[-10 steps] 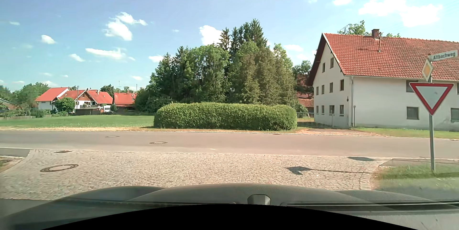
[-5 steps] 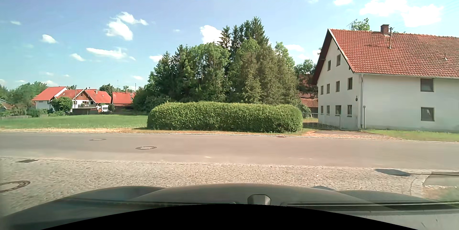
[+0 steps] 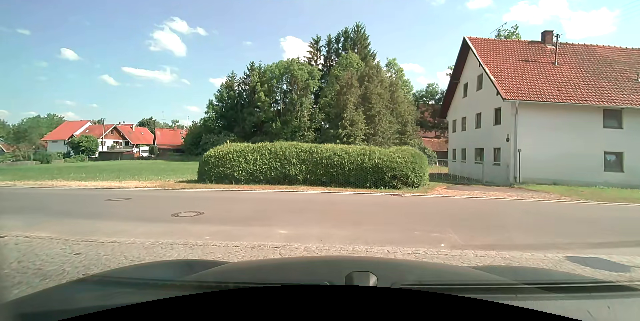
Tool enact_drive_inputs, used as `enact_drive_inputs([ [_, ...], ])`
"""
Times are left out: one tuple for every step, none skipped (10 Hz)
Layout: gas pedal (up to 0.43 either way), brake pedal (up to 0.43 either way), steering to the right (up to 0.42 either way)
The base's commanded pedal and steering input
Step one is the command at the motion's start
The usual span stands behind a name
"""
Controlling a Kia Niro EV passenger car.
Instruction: Follow the waypoints while adhering to traffic rules and regulations
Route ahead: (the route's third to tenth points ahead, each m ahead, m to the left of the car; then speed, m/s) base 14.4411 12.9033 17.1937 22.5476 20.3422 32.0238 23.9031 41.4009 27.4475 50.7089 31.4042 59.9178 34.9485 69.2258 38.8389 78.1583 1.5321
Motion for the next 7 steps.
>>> enact_drive_inputs([
  [0.000,0.262,-0.006],
  [0.000,0.256,-0.007],
  [0.000,0.244,-0.007],
  [0.000,0.232,-0.007],
  [0.000,0.232,-0.006],
  [0.000,0.207,-0.009],
  [0.000,0.159,-0.013],
])
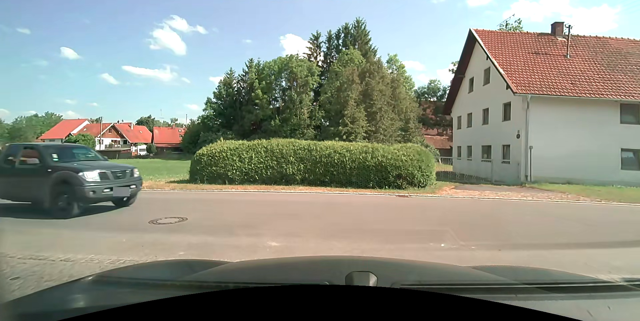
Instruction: Follow the waypoints while adhering to traffic rules and regulations
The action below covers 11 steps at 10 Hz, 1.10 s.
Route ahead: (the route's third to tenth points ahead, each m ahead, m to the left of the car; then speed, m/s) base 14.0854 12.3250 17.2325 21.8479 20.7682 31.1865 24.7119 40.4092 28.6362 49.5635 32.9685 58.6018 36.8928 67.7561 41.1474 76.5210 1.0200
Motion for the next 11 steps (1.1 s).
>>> enact_drive_inputs([
  [0.000,0.134,-0.016],
  [0.000,0.091,-0.020],
  [0.000,0.055,-0.029],
  [0.000,0.049,-0.039],
  [0.000,0.037,-0.054],
  [0.000,0.037,-0.064],
  [0.000,0.043,-0.072],
  [0.000,0.079,-0.085],
  [0.000,0.140,-0.094],
  [0.000,0.165,-0.104],
  [0.000,0.189,-0.108],
])
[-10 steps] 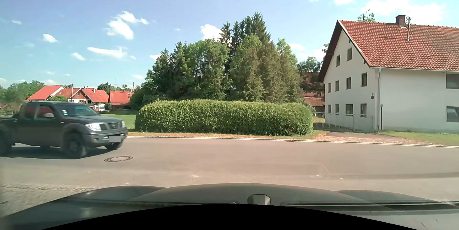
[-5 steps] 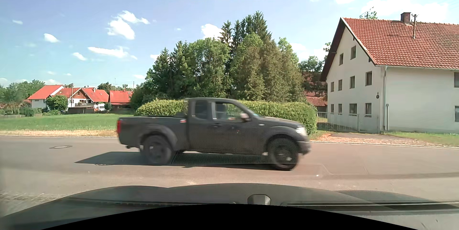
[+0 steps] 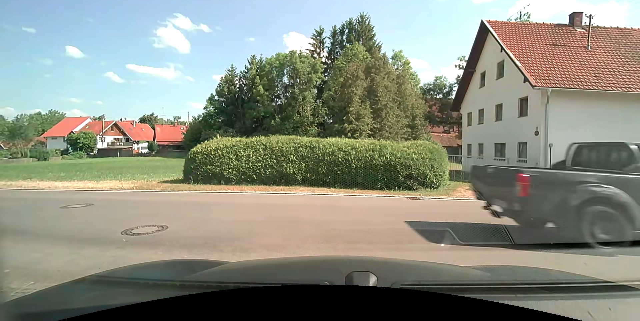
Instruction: Follow the waypoints while adhering to traffic rules and regulations
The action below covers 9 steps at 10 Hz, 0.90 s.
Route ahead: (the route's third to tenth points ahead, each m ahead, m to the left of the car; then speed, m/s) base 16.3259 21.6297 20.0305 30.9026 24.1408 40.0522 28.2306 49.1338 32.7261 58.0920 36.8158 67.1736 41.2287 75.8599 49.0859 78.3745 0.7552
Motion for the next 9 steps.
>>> enact_drive_inputs([
  [0.000,0.220,-0.108],
  [0.000,0.226,-0.108],
  [0.000,0.226,-0.108],
  [0.000,0.226,-0.109],
  [0.000,0.226,-0.111],
  [0.000,0.226,-0.113],
  [0.000,0.226,-0.115],
  [0.000,0.226,-0.115],
  [0.000,0.226,-0.115],
])
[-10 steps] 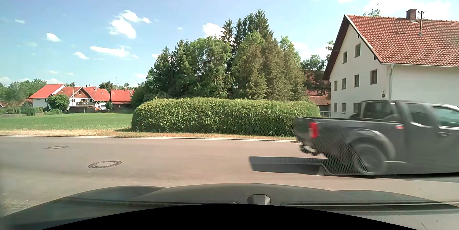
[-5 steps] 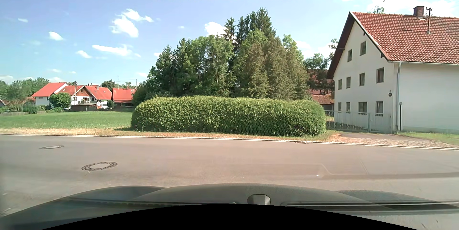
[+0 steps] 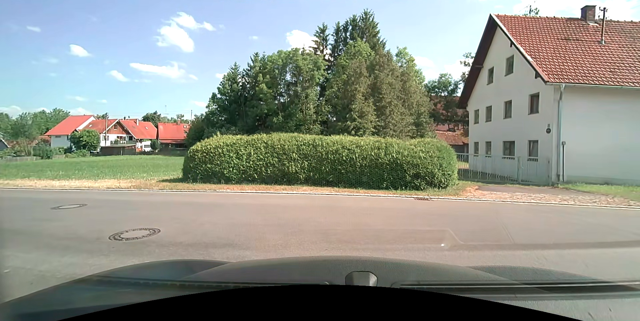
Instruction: Follow the waypoints while adhering to traffic rules and regulations
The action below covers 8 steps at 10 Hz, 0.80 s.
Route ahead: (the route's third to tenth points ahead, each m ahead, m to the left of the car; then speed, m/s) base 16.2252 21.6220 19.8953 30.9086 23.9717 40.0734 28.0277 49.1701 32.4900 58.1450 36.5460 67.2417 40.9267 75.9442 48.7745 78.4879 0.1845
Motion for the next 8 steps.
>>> enact_drive_inputs([
  [0.000,0.226,-0.115],
  [0.000,0.226,-0.115],
  [0.000,0.226,-0.115],
  [0.000,0.226,-0.115],
  [0.000,0.226,-0.116],
  [0.000,0.226,-0.116],
  [0.000,0.226,-0.116],
  [0.000,0.226,-0.116],
])
